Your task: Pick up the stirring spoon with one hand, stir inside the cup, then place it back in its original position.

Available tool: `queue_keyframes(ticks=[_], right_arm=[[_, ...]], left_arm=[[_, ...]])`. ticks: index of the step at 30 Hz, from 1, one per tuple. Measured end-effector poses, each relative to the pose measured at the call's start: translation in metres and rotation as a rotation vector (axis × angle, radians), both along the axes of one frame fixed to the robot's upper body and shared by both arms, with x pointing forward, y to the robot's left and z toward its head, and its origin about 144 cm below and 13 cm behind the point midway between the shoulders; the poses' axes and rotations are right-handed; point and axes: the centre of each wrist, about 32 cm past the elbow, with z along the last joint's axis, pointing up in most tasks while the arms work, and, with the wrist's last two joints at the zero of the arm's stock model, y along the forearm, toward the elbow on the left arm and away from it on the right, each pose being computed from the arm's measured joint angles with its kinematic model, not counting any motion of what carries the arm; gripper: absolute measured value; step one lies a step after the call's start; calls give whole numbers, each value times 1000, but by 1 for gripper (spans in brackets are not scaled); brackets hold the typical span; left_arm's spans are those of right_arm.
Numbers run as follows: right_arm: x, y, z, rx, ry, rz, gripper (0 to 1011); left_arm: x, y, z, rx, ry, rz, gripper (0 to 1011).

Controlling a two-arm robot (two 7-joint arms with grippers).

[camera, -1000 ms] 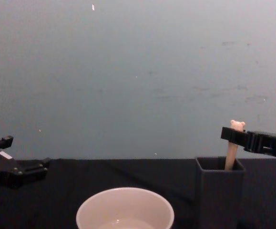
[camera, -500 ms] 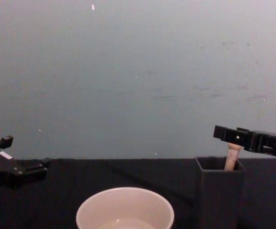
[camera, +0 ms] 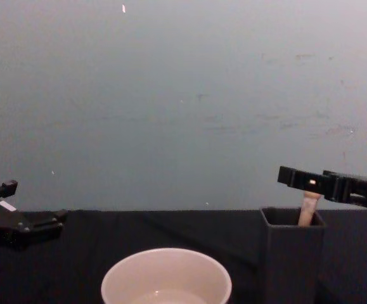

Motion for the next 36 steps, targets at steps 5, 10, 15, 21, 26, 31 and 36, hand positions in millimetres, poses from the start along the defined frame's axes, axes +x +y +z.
queue_keyframes(ticks=[5,10,15,21,26,31,36], right_arm=[[0,0,0,0,0,0,1002],[-1,5,4,-22,-61,-24,1003],[-3,9,10,-32,-178,-100,1003],[-4,13,11,-99,-306,-268,1003],[-4,10,0,-168,-284,-352,1003],[-8,8,-24,-228,-192,-393,1003],[-12,9,-41,-254,-127,-399,1003]], left_arm=[[0,0,0,0,0,0,1001],[0,0,0,0,0,0,1001],[0,0,0,0,0,0,1001],[0,0,0,0,0,0,1001],[0,0,0,0,0,0,1001],[0,0,0,0,0,0,1001],[0,0,0,0,0,0,1001]])
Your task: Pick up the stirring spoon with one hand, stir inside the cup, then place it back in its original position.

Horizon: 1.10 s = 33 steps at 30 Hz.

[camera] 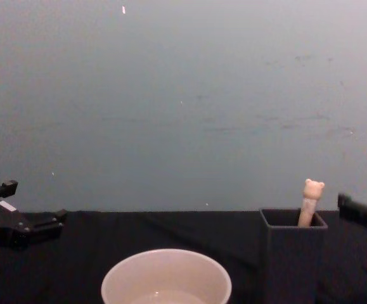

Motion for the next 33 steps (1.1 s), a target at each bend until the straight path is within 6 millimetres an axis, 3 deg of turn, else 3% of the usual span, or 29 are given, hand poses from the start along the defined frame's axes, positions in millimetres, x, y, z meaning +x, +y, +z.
queue_keyframes(ticks=[7,33], right_arm=[[-1,0,-14,2,61,-21,1003],[-1,1,-13,0,54,-14,1003]], left_arm=[[0,0,0,0,0,0,1001],[0,0,0,0,0,0,1001]])
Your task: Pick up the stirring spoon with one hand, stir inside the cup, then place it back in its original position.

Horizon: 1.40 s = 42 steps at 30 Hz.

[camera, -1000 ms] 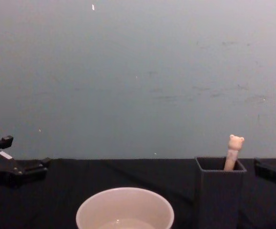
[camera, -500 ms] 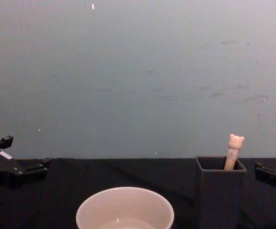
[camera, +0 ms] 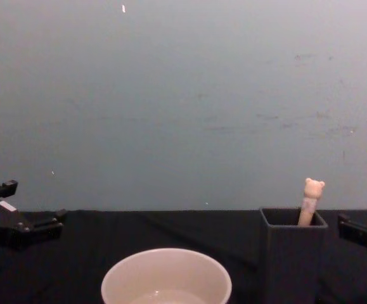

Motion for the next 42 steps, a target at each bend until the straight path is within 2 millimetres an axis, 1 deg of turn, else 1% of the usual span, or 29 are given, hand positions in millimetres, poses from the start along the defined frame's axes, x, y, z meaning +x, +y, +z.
queue_keyframes(ticks=[42], right_arm=[[0,0,0,0,-1,1,1003]], left_arm=[[0,0,0,0,0,0,1001]])
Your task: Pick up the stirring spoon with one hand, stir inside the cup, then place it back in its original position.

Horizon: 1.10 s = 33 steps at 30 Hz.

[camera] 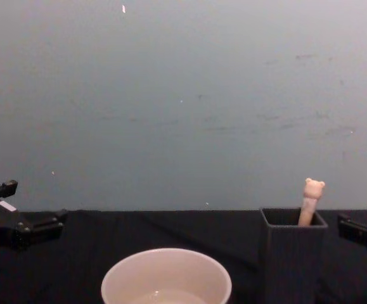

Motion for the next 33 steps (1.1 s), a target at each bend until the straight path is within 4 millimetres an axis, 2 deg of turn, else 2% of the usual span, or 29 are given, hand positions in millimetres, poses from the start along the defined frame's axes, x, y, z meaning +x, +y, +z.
queue_keyframes(ticks=[33], right_arm=[[0,0,0,0,0,0,1003]], left_arm=[[0,0,0,0,0,0,1001]])
